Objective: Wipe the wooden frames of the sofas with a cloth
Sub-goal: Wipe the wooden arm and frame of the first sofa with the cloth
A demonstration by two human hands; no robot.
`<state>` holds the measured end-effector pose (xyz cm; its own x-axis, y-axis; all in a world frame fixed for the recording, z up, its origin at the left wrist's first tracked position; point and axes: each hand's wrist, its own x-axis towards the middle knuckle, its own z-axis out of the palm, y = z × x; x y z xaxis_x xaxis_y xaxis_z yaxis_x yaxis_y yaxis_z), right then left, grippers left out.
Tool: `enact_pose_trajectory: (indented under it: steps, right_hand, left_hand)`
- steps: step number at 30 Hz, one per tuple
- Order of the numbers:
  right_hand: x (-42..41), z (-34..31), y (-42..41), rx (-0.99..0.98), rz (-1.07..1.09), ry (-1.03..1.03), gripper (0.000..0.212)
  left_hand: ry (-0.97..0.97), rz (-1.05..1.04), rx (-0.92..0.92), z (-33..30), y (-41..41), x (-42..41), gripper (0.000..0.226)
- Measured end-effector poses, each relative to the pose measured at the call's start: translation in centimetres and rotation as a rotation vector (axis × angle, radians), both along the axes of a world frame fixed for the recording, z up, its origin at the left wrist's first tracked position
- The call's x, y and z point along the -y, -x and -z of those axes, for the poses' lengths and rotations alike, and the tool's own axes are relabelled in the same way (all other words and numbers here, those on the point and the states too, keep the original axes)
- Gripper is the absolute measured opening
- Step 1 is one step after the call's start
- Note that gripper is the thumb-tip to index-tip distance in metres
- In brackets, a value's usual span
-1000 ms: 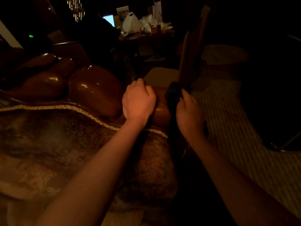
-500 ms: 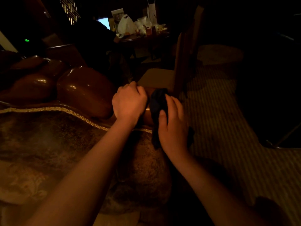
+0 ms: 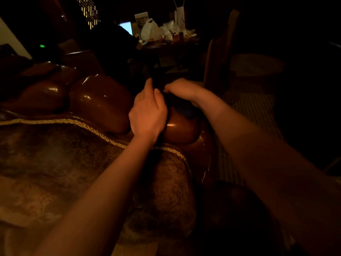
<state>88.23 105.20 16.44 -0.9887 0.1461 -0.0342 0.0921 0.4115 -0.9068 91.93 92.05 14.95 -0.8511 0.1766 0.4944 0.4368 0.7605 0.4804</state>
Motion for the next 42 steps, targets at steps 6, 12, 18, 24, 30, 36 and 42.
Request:
enact_pose_trajectory:
  steps: [6,12,18,24,30,36,42]
  right_hand:
    - [1.8,-1.1,1.3,0.180,-0.310,-0.129,0.038]
    - [-0.8,0.7,0.5,0.197,-0.286,0.031,0.023]
    - [-5.6,7.3,-5.1,0.022,0.060,0.380,0.023]
    - [0.0,9.5,-10.3,-0.297,0.486,-0.135,0.052]
    - [0.5,9.3,-8.7,-0.390,0.644,-0.287,0.040]
    - [-2.2,10.2,-7.6,-0.254,0.528,-0.043,0.039]
    - [6.4,14.7,-14.2,-0.634,0.763,-0.305,0.041]
  left_hand:
    - [-0.001,0.023,0.007,-0.2,-0.3,0.0,0.046]
    - [0.072,0.003,0.030,-0.2,-0.4,0.0,0.041]
    - [0.110,-0.033,-0.006,0.1,-0.1,-0.2,0.042]
    - [0.174,-0.012,-0.084,0.4,0.2,-0.4,0.043]
    - [0.191,-0.026,-0.121,0.5,0.1,-0.5,0.042]
    - [0.161,-0.036,-0.125,0.5,0.3,-0.6,0.041]
    - [0.286,-0.050,-0.319,0.7,0.2,-0.5,0.039]
